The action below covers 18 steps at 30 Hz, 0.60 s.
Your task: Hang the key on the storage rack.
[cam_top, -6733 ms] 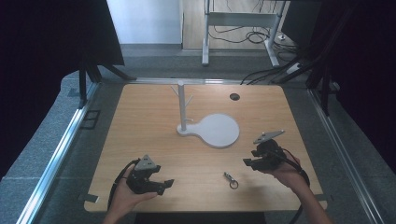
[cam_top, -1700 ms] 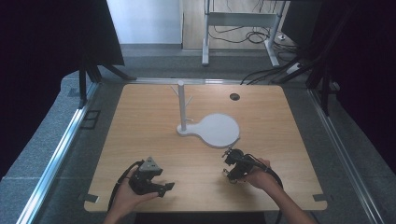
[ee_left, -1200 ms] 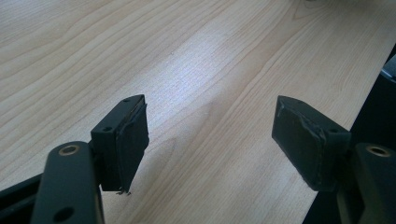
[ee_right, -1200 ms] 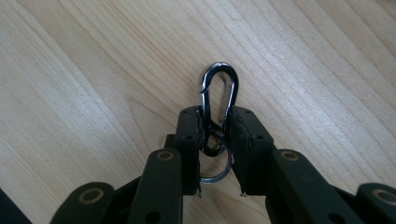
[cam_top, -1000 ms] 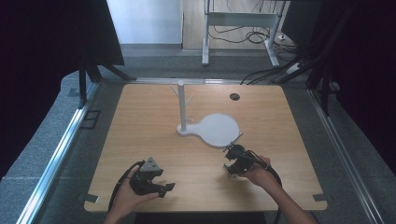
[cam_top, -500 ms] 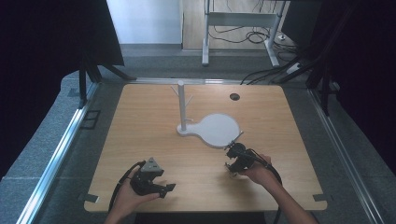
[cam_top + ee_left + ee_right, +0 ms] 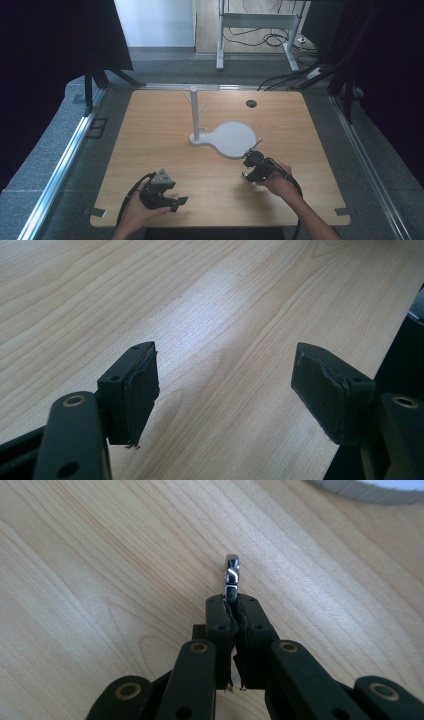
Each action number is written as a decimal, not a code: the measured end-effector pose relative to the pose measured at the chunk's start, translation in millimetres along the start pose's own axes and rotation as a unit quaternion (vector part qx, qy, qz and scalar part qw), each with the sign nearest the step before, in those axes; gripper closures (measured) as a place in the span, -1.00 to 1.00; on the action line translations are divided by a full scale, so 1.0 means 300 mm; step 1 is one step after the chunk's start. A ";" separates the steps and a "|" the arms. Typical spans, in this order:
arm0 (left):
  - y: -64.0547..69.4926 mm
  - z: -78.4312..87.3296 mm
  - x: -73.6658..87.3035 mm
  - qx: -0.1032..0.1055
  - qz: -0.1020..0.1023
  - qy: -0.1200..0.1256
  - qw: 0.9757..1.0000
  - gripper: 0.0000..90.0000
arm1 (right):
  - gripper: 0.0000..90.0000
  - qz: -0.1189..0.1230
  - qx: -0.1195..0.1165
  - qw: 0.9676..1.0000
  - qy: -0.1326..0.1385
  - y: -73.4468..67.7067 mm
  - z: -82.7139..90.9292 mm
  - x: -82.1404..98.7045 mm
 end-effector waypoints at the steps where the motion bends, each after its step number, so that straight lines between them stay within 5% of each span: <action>1: 0.001 0.000 0.000 0.000 0.000 0.000 1.000 -0.39 | 0.88 0.003 0.001 1.000 0.002 0.001 0.006 -0.001; 18: 0.000 0.002 0.000 0.001 0.000 0.001 1.000 -0.39 | 0.88 0.012 0.001 0.999 0.037 0.013 0.137 -0.097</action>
Point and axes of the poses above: each handheld gripper's, and its own axes: z roughly backward along the jaws, x roughly out of its underside, y roughly to its right, the point moved 7 cm from there along -z, roughly forward along the jaws, and after that the axes turned 3 degrees about -z, right-handed, at the moved point
